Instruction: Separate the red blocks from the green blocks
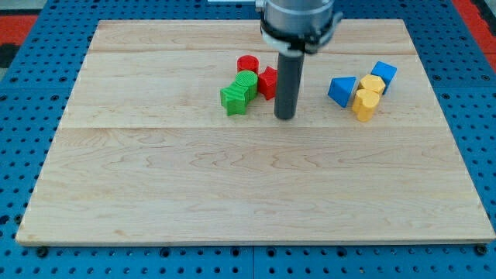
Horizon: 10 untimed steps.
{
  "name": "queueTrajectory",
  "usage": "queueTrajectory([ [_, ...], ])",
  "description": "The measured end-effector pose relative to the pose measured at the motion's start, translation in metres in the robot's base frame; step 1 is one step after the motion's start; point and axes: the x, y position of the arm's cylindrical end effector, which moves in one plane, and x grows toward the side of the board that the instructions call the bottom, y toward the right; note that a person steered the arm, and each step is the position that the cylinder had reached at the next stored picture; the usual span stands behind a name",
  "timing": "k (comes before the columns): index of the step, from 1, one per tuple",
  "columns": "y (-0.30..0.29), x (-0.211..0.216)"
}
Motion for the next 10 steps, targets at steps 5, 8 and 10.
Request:
queueTrajectory([
  [5, -0.047, -0.130],
  [8, -0.095, -0.068],
  [10, -0.112, -0.100],
])
